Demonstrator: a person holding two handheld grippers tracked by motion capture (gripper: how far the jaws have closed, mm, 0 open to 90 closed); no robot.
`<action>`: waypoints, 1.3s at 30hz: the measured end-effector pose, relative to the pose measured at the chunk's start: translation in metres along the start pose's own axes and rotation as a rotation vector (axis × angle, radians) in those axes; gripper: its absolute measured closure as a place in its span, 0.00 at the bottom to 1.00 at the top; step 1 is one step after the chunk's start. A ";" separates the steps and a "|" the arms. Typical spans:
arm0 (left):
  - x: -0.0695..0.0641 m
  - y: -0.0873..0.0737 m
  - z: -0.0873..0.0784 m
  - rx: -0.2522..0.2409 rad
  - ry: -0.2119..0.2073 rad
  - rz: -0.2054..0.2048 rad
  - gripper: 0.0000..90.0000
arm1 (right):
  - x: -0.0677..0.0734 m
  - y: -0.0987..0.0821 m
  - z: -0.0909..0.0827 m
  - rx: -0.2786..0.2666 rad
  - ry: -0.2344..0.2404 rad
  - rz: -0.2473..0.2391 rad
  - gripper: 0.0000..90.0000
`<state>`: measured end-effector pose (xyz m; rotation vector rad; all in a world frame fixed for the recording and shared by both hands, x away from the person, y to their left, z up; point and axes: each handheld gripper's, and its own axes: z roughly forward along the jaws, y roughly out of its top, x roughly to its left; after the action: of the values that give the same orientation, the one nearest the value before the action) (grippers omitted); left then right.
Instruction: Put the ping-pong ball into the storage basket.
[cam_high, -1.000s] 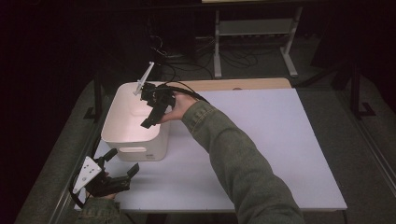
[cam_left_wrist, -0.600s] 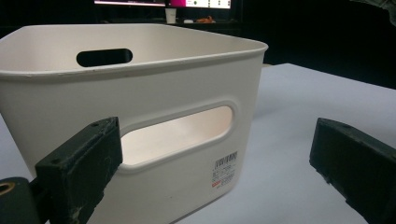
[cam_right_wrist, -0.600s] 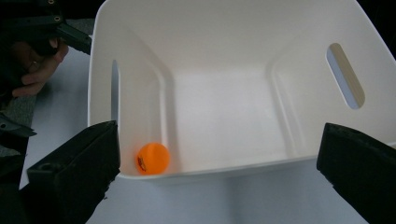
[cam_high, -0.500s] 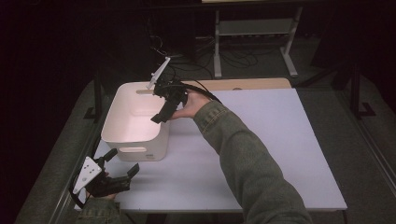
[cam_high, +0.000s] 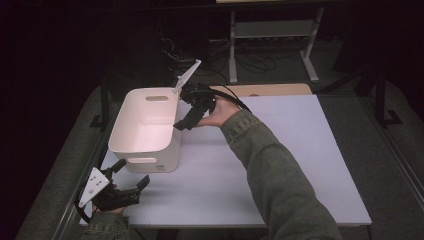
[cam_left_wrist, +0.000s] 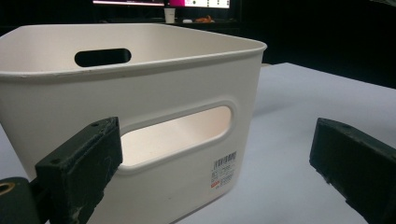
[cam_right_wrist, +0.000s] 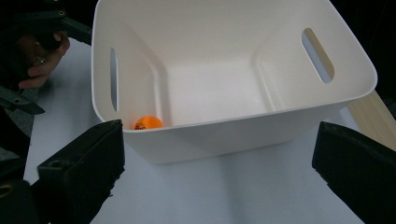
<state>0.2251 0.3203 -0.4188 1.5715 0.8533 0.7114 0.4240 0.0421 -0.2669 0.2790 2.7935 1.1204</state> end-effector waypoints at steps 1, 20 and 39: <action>0.000 0.000 0.000 0.000 0.000 0.001 0.02 | 0.000 -0.002 -0.002 -0.003 -0.002 0.006 0.02; 0.000 0.000 0.001 -0.002 -0.006 0.002 0.02 | -0.008 -0.044 -0.034 -0.054 -0.071 0.092 0.00; 0.000 0.000 0.001 0.000 -0.005 0.000 0.02 | -0.010 -0.080 -0.057 -0.094 -0.138 0.159 0.00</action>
<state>0.2255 0.3196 -0.4189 1.5725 0.8498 0.7075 0.4133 -0.0550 -0.2806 0.5552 2.6277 1.2115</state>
